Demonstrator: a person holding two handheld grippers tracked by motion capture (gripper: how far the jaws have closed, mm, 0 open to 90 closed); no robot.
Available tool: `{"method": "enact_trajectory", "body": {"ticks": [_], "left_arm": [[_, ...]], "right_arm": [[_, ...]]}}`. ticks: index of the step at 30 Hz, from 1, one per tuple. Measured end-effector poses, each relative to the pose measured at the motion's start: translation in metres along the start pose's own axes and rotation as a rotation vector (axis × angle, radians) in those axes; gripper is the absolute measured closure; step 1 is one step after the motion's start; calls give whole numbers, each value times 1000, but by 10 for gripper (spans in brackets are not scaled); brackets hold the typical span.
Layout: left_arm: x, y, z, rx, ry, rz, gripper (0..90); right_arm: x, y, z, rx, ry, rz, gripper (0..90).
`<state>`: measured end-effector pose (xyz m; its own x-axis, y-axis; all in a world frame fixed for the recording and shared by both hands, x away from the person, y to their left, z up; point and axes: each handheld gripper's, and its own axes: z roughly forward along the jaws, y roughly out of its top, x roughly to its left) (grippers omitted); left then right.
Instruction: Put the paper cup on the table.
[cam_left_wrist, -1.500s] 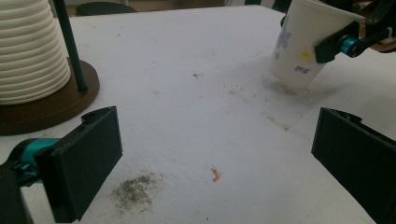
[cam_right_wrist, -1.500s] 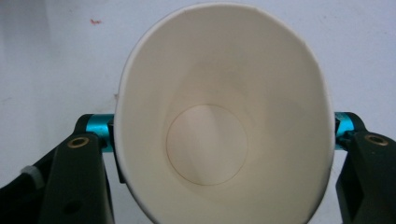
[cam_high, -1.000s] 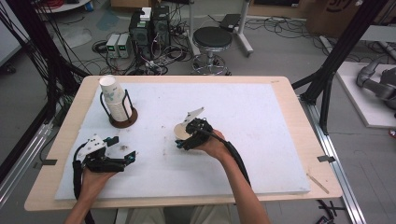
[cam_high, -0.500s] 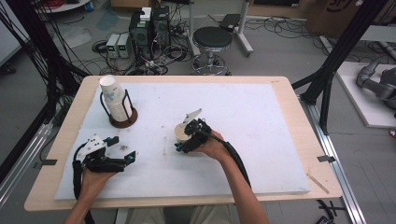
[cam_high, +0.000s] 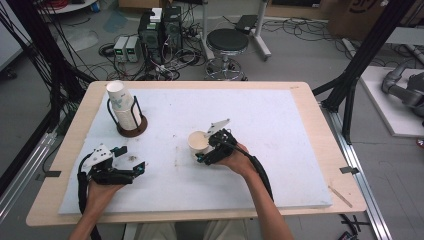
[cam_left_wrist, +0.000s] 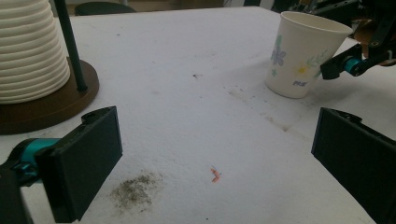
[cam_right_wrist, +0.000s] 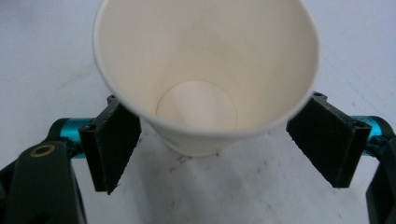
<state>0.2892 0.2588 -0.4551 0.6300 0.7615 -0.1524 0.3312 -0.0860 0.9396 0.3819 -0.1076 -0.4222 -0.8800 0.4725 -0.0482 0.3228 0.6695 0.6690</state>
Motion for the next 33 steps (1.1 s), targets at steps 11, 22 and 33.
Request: {"method": "enact_trajectory", "body": {"ticks": [11, 22, 33], "left_arm": [[0, 0, 0, 0, 2, -1, 18], [0, 0, 0, -1, 6, -1, 17], [0, 0, 0, 1, 5, 2, 17]], "right_arm": [[0, -13, -17, -32, 2, 8, 182], [0, -37, -37, -78, -26, 27, 182], [-5, -77, -64, -197, -59, 143, 183]]}}
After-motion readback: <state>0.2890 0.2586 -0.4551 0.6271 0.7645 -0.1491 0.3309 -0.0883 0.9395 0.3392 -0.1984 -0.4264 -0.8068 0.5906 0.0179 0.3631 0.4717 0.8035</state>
